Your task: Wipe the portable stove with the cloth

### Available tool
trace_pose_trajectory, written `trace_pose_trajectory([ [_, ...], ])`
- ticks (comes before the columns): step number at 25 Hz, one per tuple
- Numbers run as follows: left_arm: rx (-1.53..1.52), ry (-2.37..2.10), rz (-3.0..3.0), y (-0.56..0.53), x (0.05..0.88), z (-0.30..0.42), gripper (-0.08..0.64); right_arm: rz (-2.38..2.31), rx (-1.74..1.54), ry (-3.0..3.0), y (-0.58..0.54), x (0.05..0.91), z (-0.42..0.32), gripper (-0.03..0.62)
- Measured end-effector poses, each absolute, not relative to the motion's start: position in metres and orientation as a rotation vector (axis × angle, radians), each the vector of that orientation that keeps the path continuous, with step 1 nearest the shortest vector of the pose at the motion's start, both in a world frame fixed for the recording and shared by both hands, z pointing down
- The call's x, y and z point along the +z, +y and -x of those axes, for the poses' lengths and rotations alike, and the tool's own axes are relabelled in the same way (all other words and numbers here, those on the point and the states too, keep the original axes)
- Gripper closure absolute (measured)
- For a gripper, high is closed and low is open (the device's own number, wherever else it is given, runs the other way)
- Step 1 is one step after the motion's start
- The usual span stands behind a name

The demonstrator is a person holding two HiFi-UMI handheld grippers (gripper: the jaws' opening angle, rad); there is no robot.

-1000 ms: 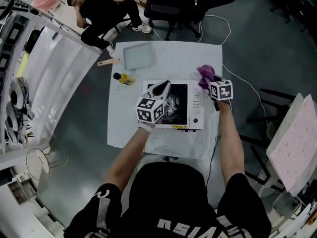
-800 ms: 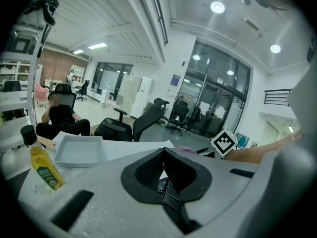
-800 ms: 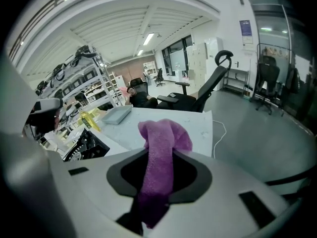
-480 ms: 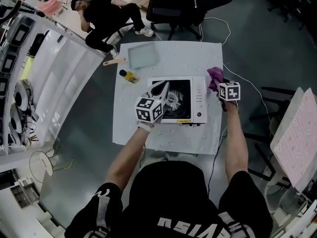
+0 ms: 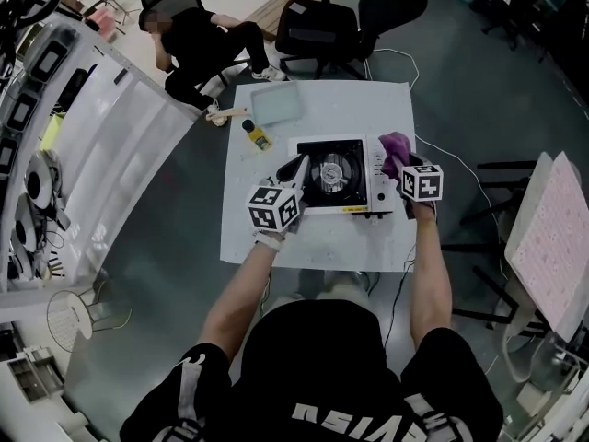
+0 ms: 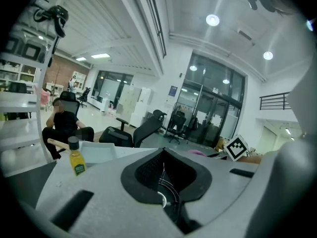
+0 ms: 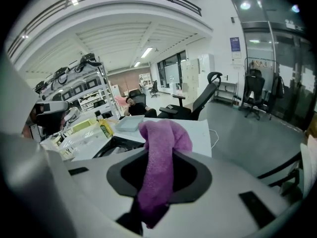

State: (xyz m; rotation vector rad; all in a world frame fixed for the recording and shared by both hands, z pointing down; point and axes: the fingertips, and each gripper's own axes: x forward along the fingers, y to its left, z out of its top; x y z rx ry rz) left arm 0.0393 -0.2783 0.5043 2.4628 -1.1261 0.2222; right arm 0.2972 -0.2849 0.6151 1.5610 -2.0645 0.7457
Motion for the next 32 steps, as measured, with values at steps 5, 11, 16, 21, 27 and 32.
trace_pose_trajectory([
  [5,0.139,-1.130,-2.434,-0.231,0.487,0.015,0.554,-1.615,0.714,-2.112,-0.231,0.580,-0.239,0.491],
  [11,0.057,-1.214,-2.393,-0.176,0.476,0.094,0.554,-1.696,0.693,-2.165,-0.168,0.544,-0.178,0.491],
  [16,0.039,-1.256,-2.364,-0.127,0.474,0.142,0.554,-1.725,0.724,-2.211,-0.114,0.531,-0.125,0.491],
  [21,0.052,-1.230,-2.405,-0.085,0.467,0.157,0.554,-1.736,0.742,-2.260,-0.069,0.524,-0.081,0.491],
  [27,0.094,-1.192,-2.439,-0.037,0.466,0.165,0.554,-1.722,0.743,-2.328,-0.031,0.505,-0.047,0.491],
  [32,0.080,-1.200,-2.445,-0.008,0.461,0.167,0.554,-1.696,0.692,-2.369,-0.002,0.488,-0.034,0.491],
])
